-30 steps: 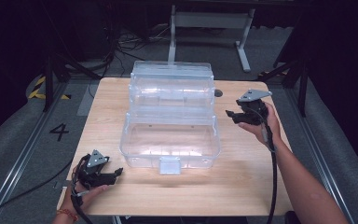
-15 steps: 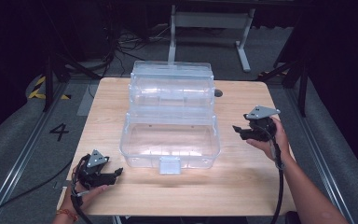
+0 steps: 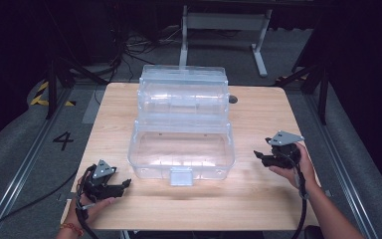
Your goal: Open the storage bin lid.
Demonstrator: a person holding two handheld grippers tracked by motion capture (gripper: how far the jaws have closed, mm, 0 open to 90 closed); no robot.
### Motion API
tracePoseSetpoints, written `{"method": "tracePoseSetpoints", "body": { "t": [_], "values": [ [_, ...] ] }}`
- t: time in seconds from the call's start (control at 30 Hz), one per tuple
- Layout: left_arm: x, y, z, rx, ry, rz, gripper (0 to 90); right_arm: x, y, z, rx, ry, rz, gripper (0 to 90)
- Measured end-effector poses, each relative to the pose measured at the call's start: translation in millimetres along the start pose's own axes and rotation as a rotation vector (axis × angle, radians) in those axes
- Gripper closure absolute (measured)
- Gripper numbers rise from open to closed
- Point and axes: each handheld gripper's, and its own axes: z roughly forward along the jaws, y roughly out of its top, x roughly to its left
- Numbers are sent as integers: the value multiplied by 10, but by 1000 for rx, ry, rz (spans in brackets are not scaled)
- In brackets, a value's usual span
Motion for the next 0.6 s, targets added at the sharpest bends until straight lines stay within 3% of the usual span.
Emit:
{"method": "tracePoseSetpoints", "body": {
  "t": [0.23,0.4,0.6],
  "values": [
    [0,0,0,0,0,0,273,48,-232,-62,17,-12,4,321],
    [0,0,0,0,0,0,273,86,-447,-118,51,-3,50,272],
    [1,0,0,0,-1,1,272,124,-670,-221,44,-31,108,231]
  ]
}}
